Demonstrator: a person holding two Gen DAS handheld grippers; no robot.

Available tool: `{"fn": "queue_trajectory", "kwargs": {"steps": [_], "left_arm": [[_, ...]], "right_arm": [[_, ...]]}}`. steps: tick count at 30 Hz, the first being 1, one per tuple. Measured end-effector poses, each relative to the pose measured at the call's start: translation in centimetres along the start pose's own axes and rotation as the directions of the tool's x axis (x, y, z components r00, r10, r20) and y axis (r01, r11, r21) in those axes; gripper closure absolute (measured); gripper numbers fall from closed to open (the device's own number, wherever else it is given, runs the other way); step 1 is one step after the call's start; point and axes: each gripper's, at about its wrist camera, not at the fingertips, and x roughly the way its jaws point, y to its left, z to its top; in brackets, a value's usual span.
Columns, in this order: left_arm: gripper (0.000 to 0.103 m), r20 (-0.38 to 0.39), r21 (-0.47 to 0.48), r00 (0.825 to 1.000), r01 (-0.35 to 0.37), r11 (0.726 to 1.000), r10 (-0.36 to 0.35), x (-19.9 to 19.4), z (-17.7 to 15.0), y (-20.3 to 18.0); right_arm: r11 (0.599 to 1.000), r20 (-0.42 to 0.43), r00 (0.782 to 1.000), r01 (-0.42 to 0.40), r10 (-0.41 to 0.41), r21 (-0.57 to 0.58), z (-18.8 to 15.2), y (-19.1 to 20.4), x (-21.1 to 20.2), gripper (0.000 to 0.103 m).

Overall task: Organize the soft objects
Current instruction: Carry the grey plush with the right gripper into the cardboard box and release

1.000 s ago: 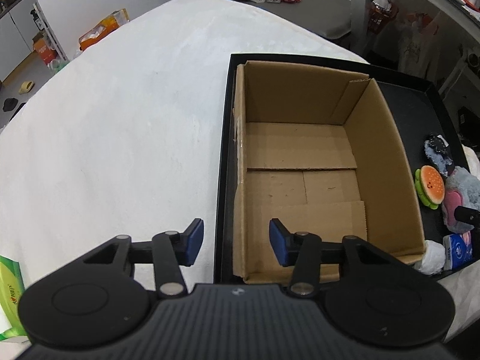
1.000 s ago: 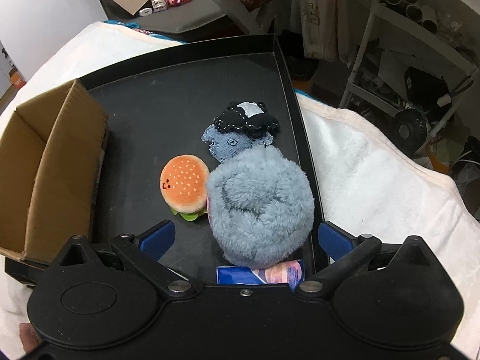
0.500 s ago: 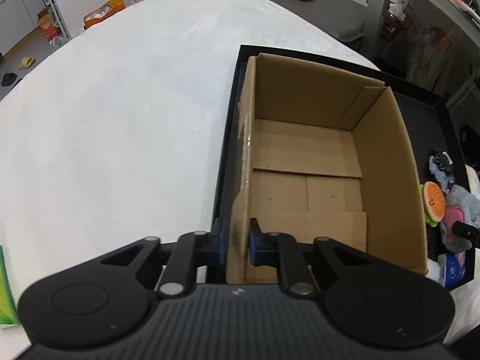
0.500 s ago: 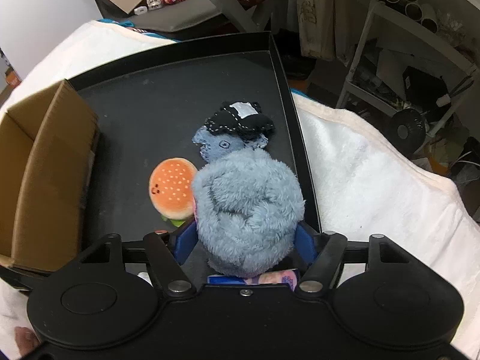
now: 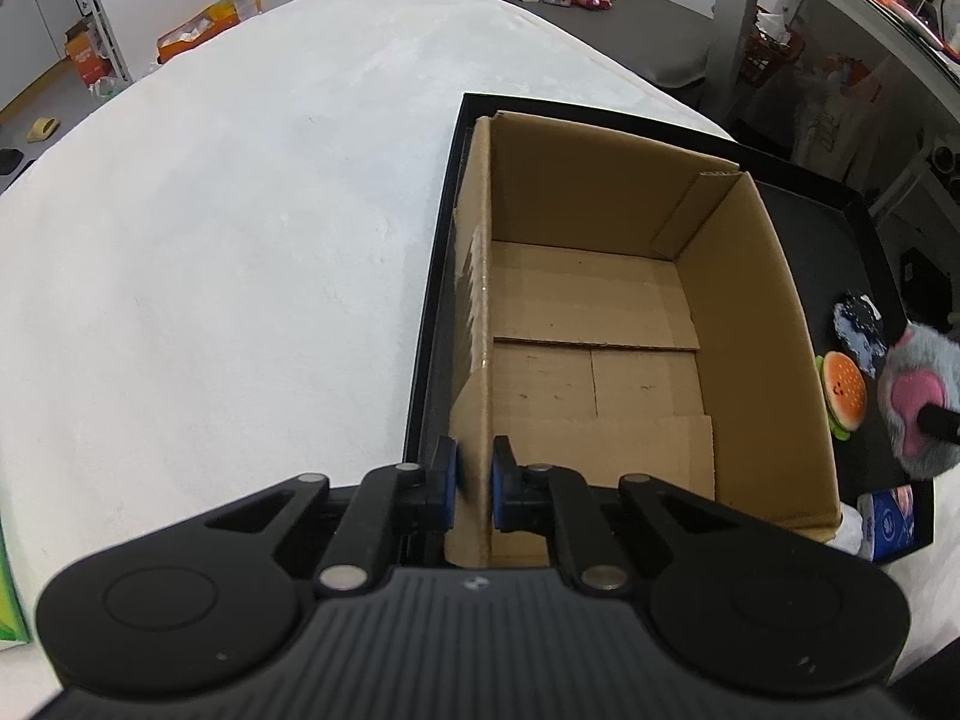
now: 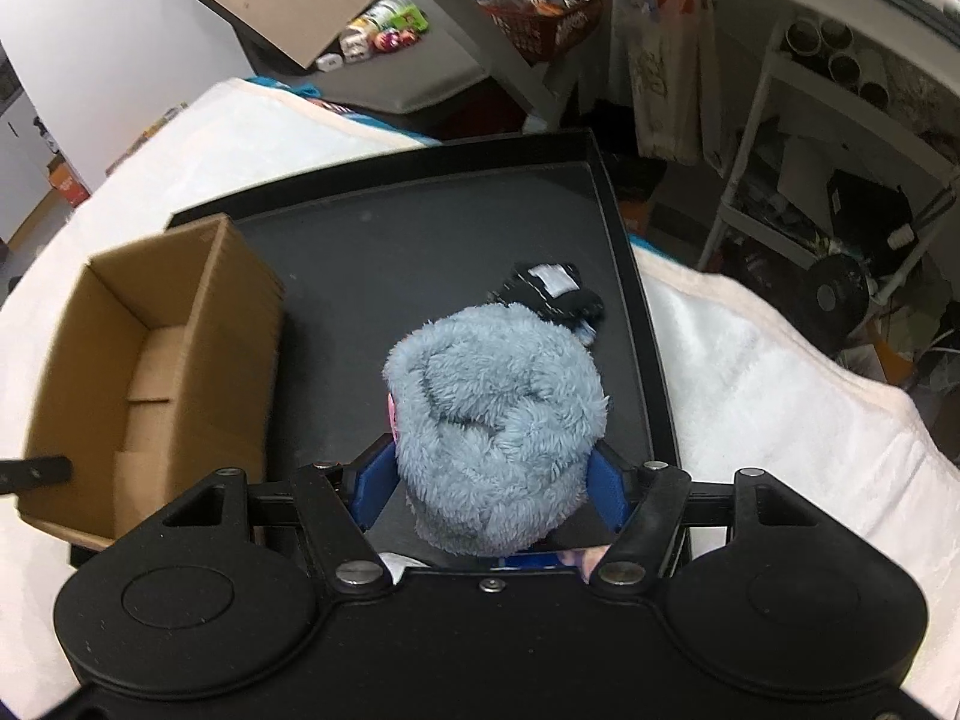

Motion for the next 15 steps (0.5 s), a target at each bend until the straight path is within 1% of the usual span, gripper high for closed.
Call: {"fn": "queue_trajectory", "kwargs": {"steps": [9,15], "left_arm": [[0.093,-0.006,-0.001,1.0,0.01,1.0,-0.01,0.0,-0.1,0.2],[0.092,-0.039,-0.019,0.999,0.027,0.999,-0.028,0.7,0.5,0.5]], "right_arm": [[0.998,0.036,0.999,-0.037,0.038,-0.048,0.9,2.8,-1.6,0.039],[0.994,0.049,0.996,-0.065,0.069,-0.085,1.6,5.5,-2.2,0.039]]}}
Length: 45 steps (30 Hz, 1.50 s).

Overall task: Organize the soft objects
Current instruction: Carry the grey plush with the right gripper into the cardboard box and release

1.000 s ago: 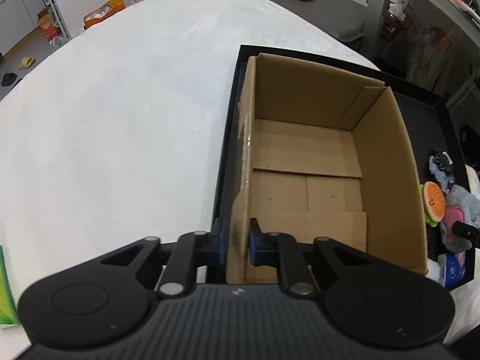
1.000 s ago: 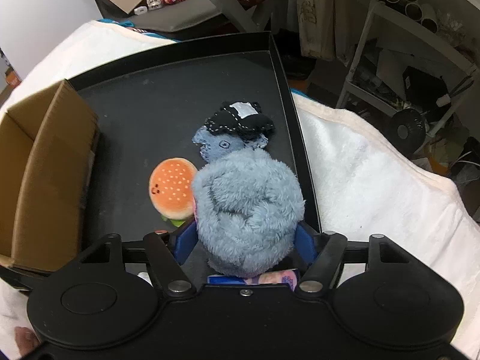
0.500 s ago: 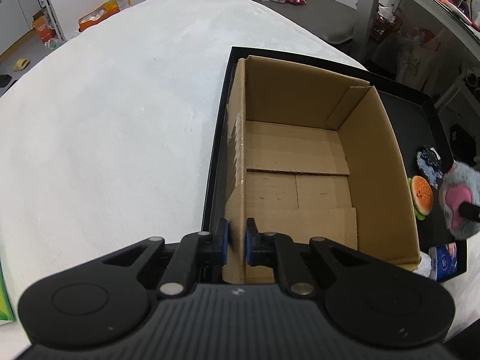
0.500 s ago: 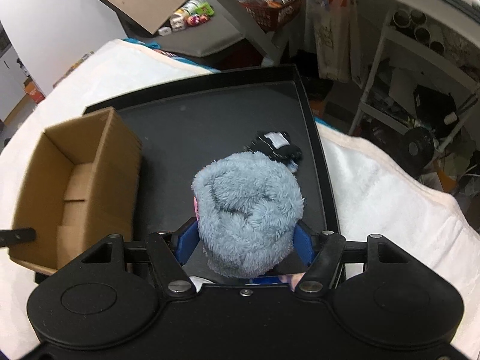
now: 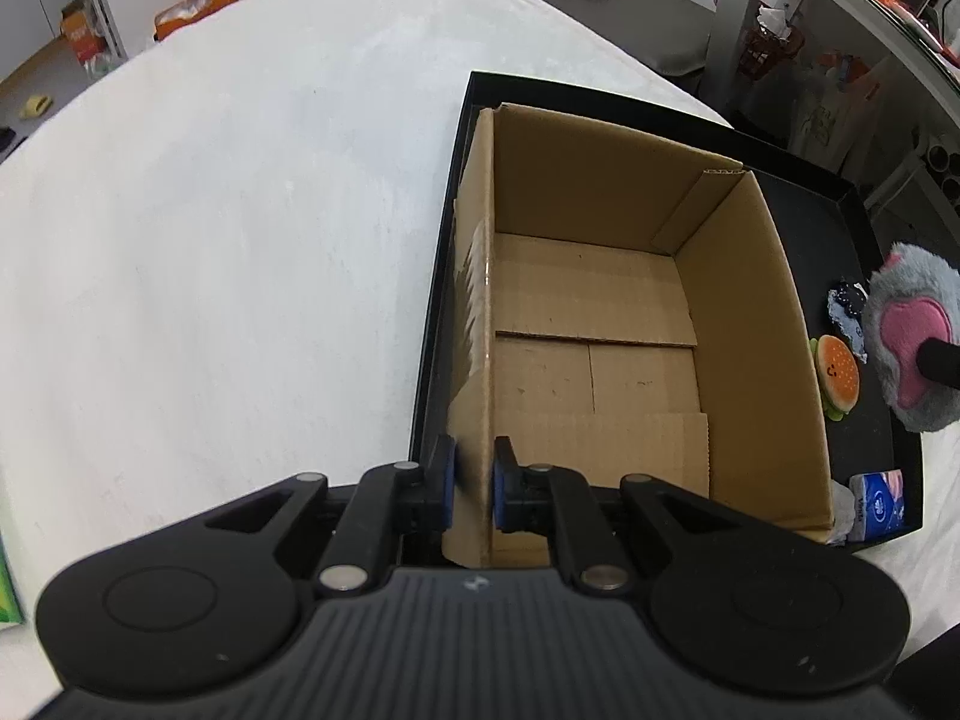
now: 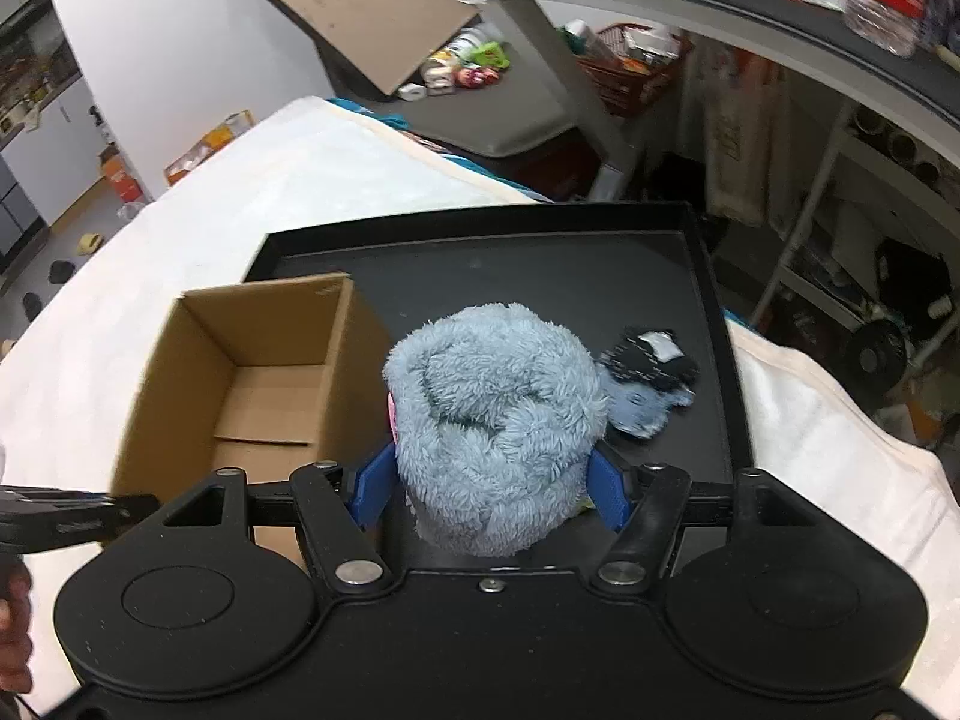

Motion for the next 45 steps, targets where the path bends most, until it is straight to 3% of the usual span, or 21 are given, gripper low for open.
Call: {"fn": "queue_trajectory", "kwargs": {"steps": [26,43,45], "left_arm": [[0.092,0.033,-0.038,0.998,0.062,0.997,-0.061,0.9,0.6,1.6],[0.092,0.037,-0.061,0.997,0.065,0.996,-0.063,0.9,0.8,2.1],[0.092,0.036,-0.065,0.998,0.063,0.996,-0.06,0.9,0.8,2.1]], "right_arm": [[0.984,-0.006,0.995,-0.102,0.103,-0.148,2.2,9.5,1.7,0.039],[0.978,-0.028,0.988,-0.152,0.15,-0.141,2.7,12.2,3.9,0.038],[0.975,-0.024,0.985,-0.175,0.173,-0.135,2.7,12.5,4.0,0.034]]}}
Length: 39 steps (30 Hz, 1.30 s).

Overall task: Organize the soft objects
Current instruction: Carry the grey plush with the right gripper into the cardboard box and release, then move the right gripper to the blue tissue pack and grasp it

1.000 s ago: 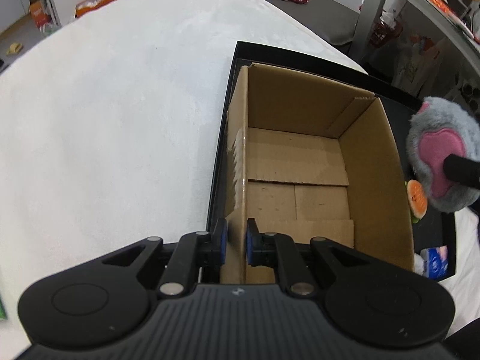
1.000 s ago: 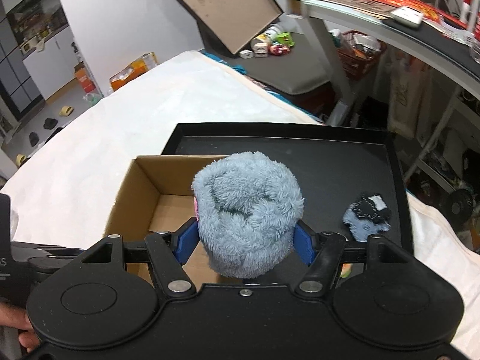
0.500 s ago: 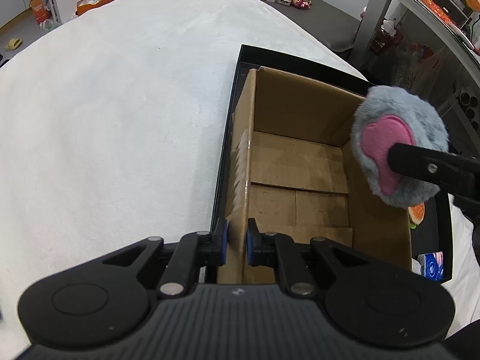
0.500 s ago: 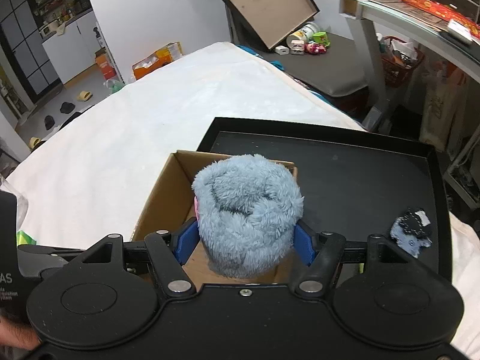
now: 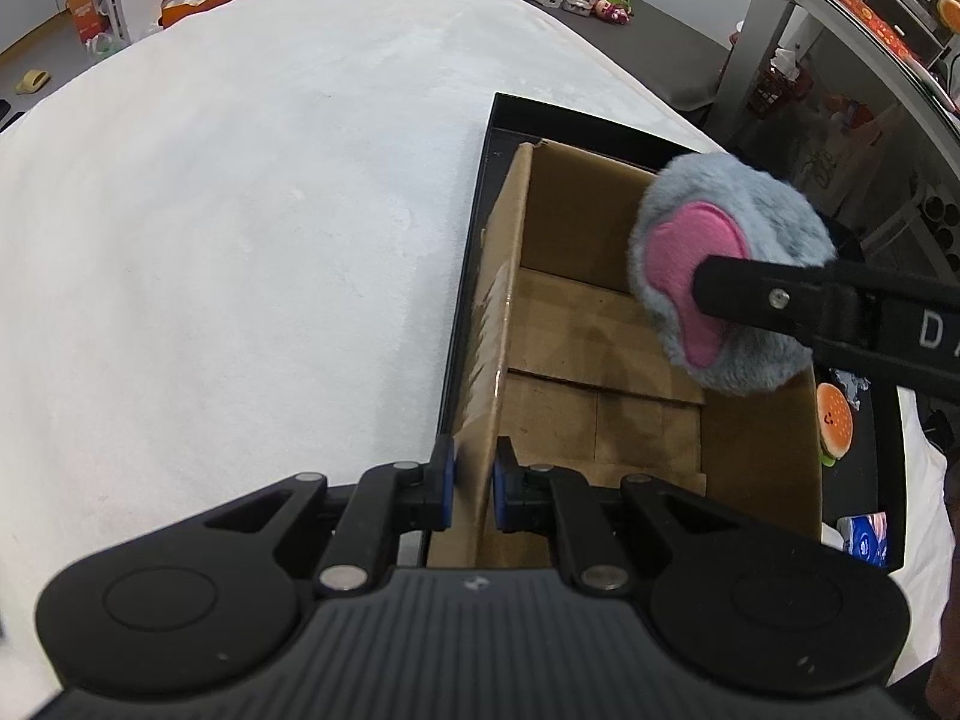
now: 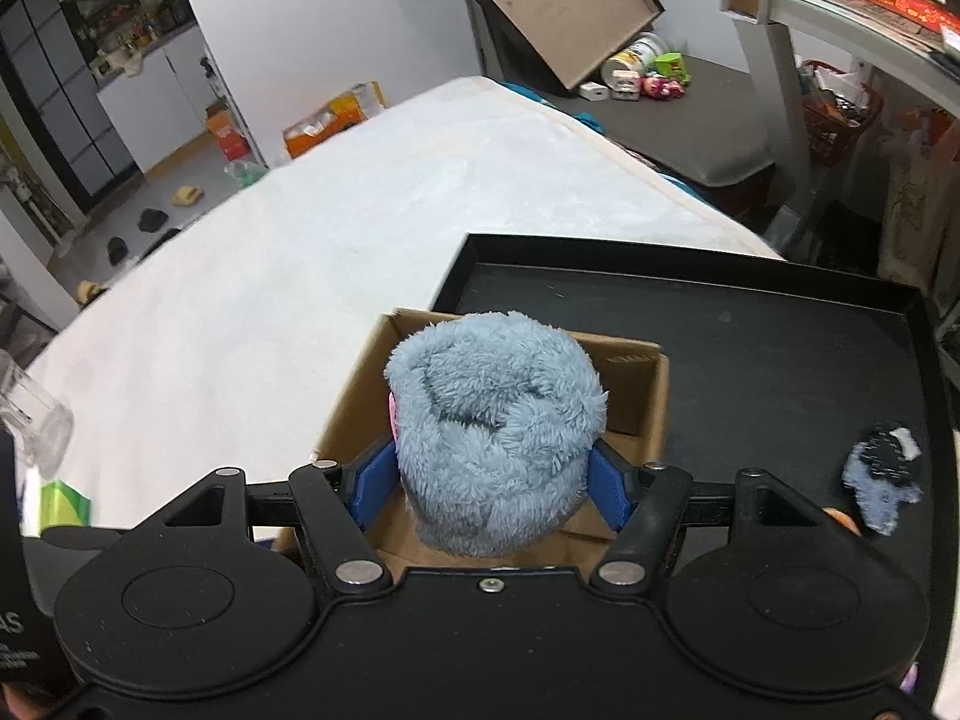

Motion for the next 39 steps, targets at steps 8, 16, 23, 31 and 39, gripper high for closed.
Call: {"fn": "queue_trajectory", "kwargs": {"steps": [8,16,23,31,39], "left_arm": [[0.091,-0.016,-0.014,1.0,-0.002,1.0,0.002,0.0,0.2,-0.2],[0.087,-0.04,-0.022,0.998,-0.042,0.999,0.041,-0.3,0.4,-1.0],[0.051,-0.036,-0.027,0.995,-0.095,0.995,0.094,-0.8,0.2,-2.0],[0.039,-0.037,-0.021,0.993,-0.117,0.993,0.116,-1.0,-0.2,-3.1],[0.035,-0.027,-0.012,0.994,-0.107,0.994,0.107,-1.5,-0.4,-4.4]], "right_arm": [[0.999,-0.029,0.999,-0.027,0.028,0.029,-0.4,-0.3,0.4,0.022],[0.998,-0.008,1.0,0.012,-0.012,0.062,-1.4,-2.8,-2.5,0.012],[0.994,0.02,0.998,0.062,-0.064,0.092,-2.6,-5.5,-5.2,0.007],[0.977,-0.025,0.989,0.145,-0.143,0.156,-5.4,-9.1,-6.3,0.007],[0.959,-0.083,0.982,0.182,-0.167,0.217,-7.8,-12.4,-6.7,0.008]]}}
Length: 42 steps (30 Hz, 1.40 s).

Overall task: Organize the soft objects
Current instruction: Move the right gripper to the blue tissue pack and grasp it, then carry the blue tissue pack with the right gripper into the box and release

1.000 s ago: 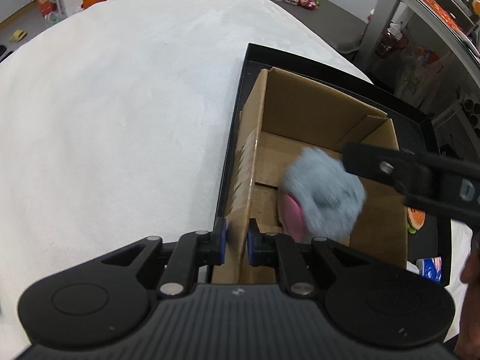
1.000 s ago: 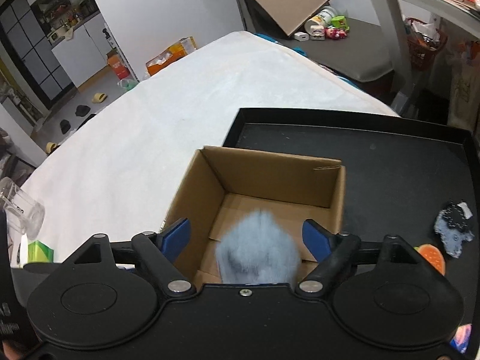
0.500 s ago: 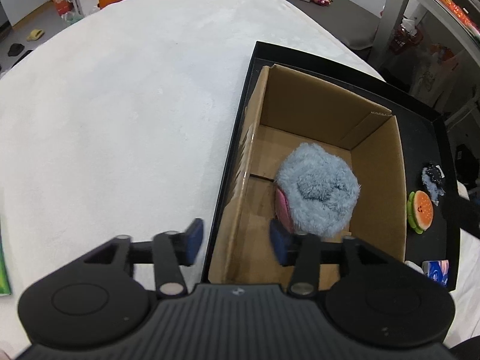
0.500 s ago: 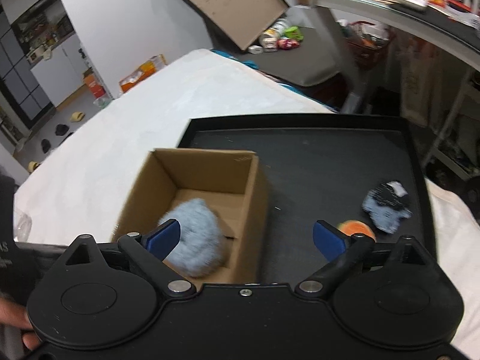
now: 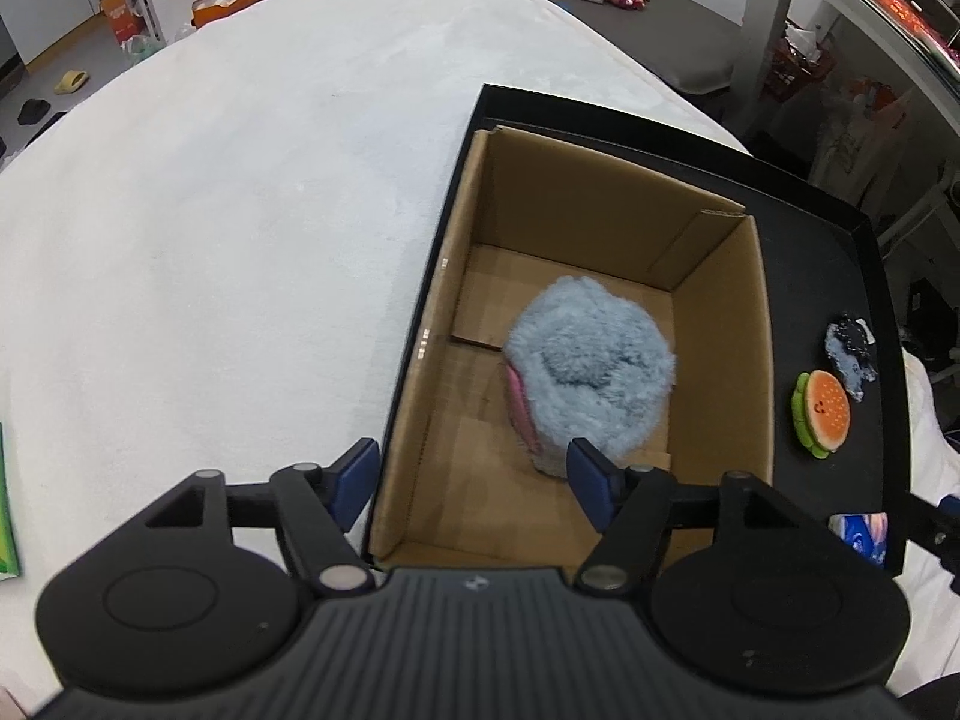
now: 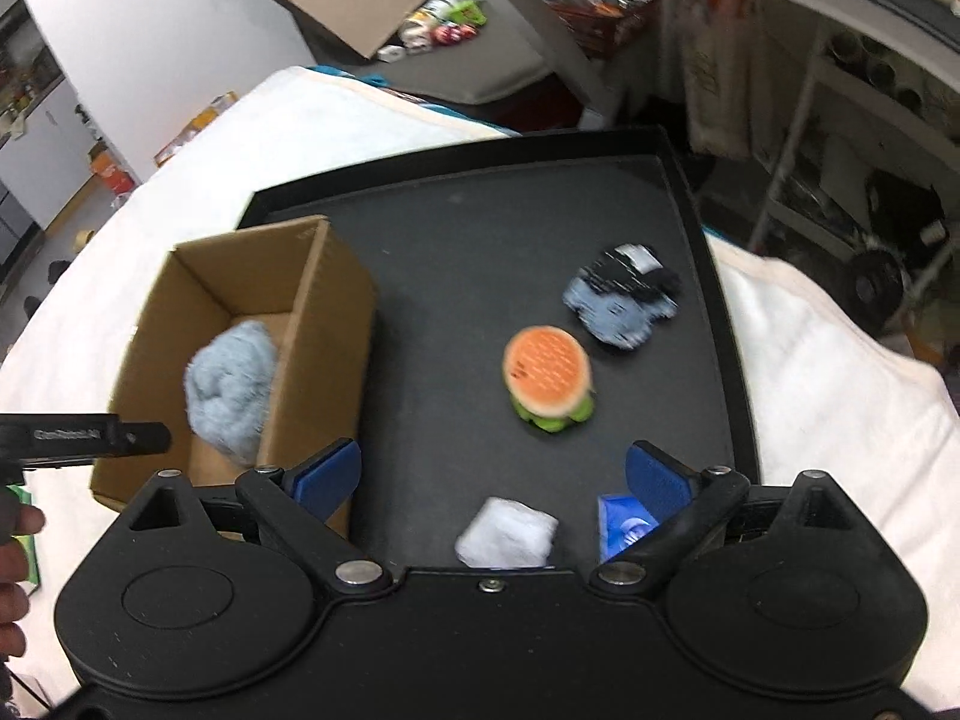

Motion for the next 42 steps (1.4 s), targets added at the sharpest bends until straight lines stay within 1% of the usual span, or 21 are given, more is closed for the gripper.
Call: {"fn": "queue_trajectory", "kwargs": {"steps": [7,13,18,25,33,35,37,42], "left_arm": [[0.033,0.024,-0.014,1.0,-0.019,1.0,0.019,-0.3,-0.2,-0.6],[0.029,0.033,0.025,0.998,-0.061,0.998,0.06,-0.1,-0.6,-1.8],[0.028,0.031,0.041,0.997,-0.077,0.996,0.076,0.1,-0.6,-2.2],[0.027,0.03,0.049,0.996,-0.086,0.995,0.085,0.5,-0.7,-2.4],[0.027,0.006,0.046,0.996,-0.089,0.995,0.089,1.2,-0.5,-2.3],[0.027,0.001,0.046,0.996,-0.088,0.995,0.089,1.4,-0.5,-2.3],[0.027,-0.003,0.043,0.996,-0.088,0.995,0.088,1.5,-0.4,-2.2],[0.027,-0.007,0.038,0.996,-0.085,0.996,0.085,1.6,-0.4,-2.2]], "right_arm": [[0.998,-0.033,0.999,0.039,-0.038,0.045,-0.9,-3.0,0.5,0.012],[0.995,-0.067,0.995,0.073,-0.069,0.067,-1.8,-4.9,1.4,0.013],[0.992,-0.102,0.992,0.09,-0.081,0.085,-2.5,-6.3,2.5,0.013],[0.992,-0.147,0.986,0.09,-0.077,0.086,-3.3,-7.1,4.4,0.013],[0.992,-0.184,0.978,0.113,-0.102,0.048,-4.0,-7.0,6.8,0.015],[0.992,-0.19,0.975,0.123,-0.114,0.034,-4.1,-7.0,7.3,0.018],[0.991,-0.199,0.973,0.13,-0.121,0.031,-4.1,-6.9,7.6,0.031],[0.993,-0.18,0.979,0.109,-0.099,0.044,-3.7,-6.9,7.2,0.032]]}}
